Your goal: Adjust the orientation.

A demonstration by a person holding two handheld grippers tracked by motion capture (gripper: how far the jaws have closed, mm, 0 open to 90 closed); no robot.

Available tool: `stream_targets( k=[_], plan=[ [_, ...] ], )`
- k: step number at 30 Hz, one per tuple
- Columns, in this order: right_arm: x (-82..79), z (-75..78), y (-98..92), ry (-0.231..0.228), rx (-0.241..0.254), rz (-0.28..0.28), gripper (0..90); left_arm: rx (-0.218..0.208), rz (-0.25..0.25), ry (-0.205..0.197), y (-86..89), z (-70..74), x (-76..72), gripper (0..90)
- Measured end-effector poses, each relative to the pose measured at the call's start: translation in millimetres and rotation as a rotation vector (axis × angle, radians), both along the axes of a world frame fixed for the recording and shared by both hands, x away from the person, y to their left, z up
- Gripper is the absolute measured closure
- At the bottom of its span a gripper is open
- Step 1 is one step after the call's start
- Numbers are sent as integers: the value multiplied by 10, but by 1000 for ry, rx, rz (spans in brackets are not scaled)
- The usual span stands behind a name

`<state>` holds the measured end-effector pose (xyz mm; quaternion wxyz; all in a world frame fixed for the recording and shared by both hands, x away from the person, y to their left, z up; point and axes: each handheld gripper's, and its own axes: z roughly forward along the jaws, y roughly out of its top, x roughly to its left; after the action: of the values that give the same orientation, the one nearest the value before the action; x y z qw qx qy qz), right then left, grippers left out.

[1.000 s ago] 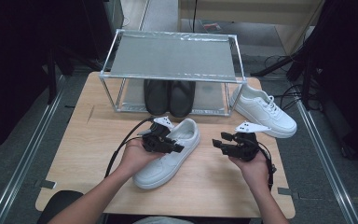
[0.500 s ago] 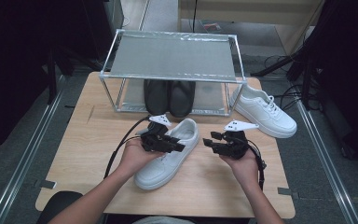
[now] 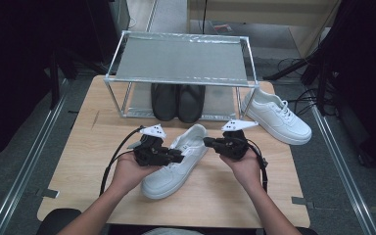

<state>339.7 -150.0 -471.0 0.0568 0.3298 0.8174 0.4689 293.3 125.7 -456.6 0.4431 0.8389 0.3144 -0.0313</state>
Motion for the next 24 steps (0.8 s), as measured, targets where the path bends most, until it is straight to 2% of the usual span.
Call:
stream_targets(
  k=[2,6,10,12,16,20,24],
  plan=[
    [43,5,70,2,2,15,900,7,5,-3,26,-24,-54,787],
    [67,-4,220,1,-23,50,900,11,-11,28,24,-107,-98,865],
    [61,-43,295,-1,-55,72,900,46,-15,44,-29,-241,-86,870],
    [70,-50,294,4,-51,71,900,31,-15,56,-42,-287,-59,885],
    [63,-61,281,18,-39,62,900,45,-23,46,-66,-290,-50,897],
    [43,-62,278,13,-41,60,900,25,-28,73,-40,-310,-8,900],
    [6,-63,253,12,-43,54,900,31,-35,69,-28,-309,12,900]
  ],
)
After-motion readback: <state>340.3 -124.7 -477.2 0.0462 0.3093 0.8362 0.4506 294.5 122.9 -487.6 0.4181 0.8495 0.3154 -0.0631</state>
